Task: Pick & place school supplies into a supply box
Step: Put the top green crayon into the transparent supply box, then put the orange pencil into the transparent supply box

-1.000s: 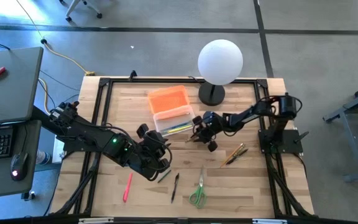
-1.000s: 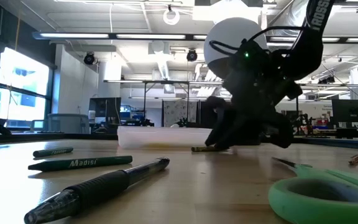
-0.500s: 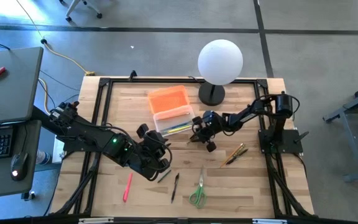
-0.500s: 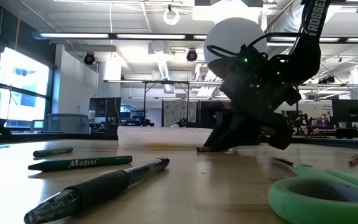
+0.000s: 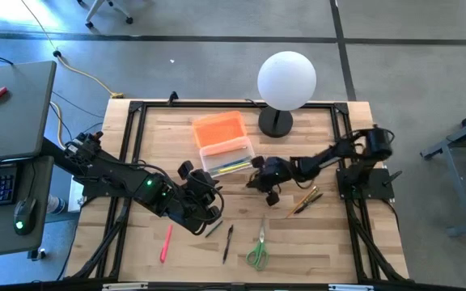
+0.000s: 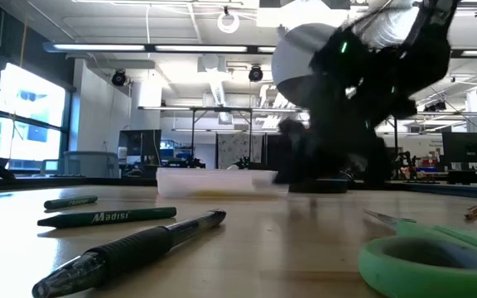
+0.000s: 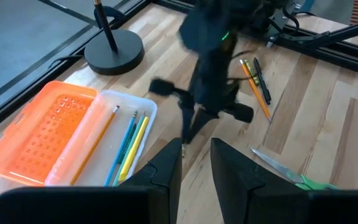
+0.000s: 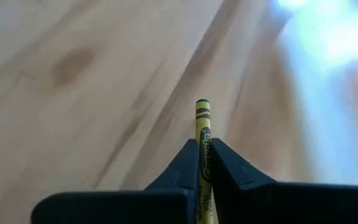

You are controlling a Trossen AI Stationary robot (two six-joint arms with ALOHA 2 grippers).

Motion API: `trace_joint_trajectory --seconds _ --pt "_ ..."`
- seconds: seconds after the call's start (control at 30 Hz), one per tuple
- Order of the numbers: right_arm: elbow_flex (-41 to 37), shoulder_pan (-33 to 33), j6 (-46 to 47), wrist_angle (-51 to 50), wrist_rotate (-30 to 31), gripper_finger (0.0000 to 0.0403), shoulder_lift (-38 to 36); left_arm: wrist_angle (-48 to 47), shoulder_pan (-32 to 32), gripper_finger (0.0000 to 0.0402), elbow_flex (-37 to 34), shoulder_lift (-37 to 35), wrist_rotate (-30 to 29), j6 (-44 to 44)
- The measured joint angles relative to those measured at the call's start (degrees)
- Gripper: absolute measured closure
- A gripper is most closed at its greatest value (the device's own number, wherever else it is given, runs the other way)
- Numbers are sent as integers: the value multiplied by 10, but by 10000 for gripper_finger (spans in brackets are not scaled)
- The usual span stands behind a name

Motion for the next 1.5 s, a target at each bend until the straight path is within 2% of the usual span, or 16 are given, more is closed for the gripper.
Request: trace_joint_trajectory --seconds 0.07,0.13,0.27,0.37,0.53,0.63,0.73,0.93,1.13,1.3,1.43,1.5 --pt "6 7 -28 19 51 394 -21 0 0 284 0 0 0 0" --pt "18 7 -34 15 73 393 -33 0 0 284 0 0 -1 0" --pt "64 -2 -42 16 74 398 -42 0 0 284 0 0 -3 0" --pt "110 -19 -76 -21 70 399 -30 1 0 284 0 0 -4 0" --pt "208 -57 -37 -119 46 399 32 4 0 284 0 0 -8 0" --pt "258 -66 -38 -169 64 400 89 8 0 284 0 0 -11 0" --pt "298 -68 -38 -194 87 397 140 11 0 284 0 0 -18 0" --pt "339 -68 -38 -200 80 392 197 12 0 284 0 0 -8 0" --pt "342 -68 -38 -199 81 370 184 11 0 284 0 0 -5 0" --pt "342 -57 -51 -223 120 335 152 11 0 284 0 0 -5 1" --pt "342 -43 -50 -293 124 310 109 11 0 284 0 0 -5 2" --pt "342 -34 -42 -359 131 302 78 11 0 284 0 0 -5 2"
